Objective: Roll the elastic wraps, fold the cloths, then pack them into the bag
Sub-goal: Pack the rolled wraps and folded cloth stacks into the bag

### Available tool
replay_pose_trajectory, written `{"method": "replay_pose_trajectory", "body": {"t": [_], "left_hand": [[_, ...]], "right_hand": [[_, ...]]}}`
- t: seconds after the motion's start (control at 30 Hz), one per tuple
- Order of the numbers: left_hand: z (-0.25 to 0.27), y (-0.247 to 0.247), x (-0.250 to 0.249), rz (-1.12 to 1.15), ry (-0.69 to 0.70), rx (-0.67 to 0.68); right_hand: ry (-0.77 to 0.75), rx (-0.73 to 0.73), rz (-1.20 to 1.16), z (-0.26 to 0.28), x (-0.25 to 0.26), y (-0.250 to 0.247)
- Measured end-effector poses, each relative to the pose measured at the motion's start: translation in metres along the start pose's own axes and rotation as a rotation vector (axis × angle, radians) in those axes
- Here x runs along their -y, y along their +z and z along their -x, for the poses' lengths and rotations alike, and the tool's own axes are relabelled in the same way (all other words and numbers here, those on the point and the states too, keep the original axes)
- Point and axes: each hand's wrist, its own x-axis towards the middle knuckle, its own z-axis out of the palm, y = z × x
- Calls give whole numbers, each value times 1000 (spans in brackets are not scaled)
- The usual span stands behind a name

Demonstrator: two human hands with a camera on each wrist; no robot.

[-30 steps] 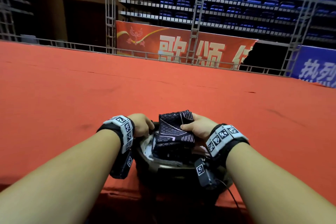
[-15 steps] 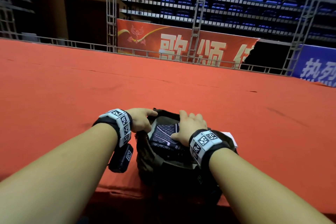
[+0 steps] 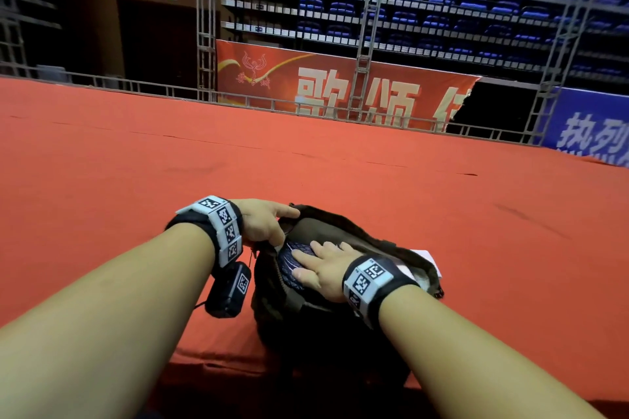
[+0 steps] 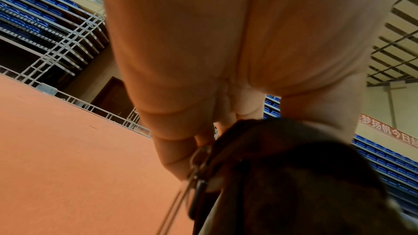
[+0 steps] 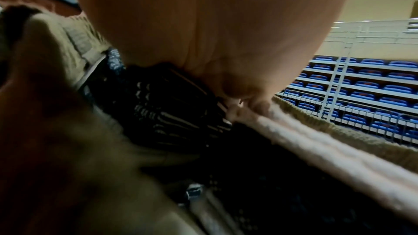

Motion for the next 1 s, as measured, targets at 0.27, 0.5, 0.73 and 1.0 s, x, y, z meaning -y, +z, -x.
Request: {"method": "replay_pose_trajectory", "body": {"t": [0.27, 0.5, 0.73, 1.0], "left_hand": [[-9, -5, 6, 148, -64, -5], [-6, 8, -20, -244, -70, -111], [-5, 3, -53, -271, -10, -222], [-52, 21, -139, -17, 103, -239]], "right_hand": [[71, -30, 20, 1, 13, 24], [37, 7, 8, -1, 8, 5], [-34, -20, -148, 14, -5, -29], [62, -161, -389, 74, -104, -84]]}}
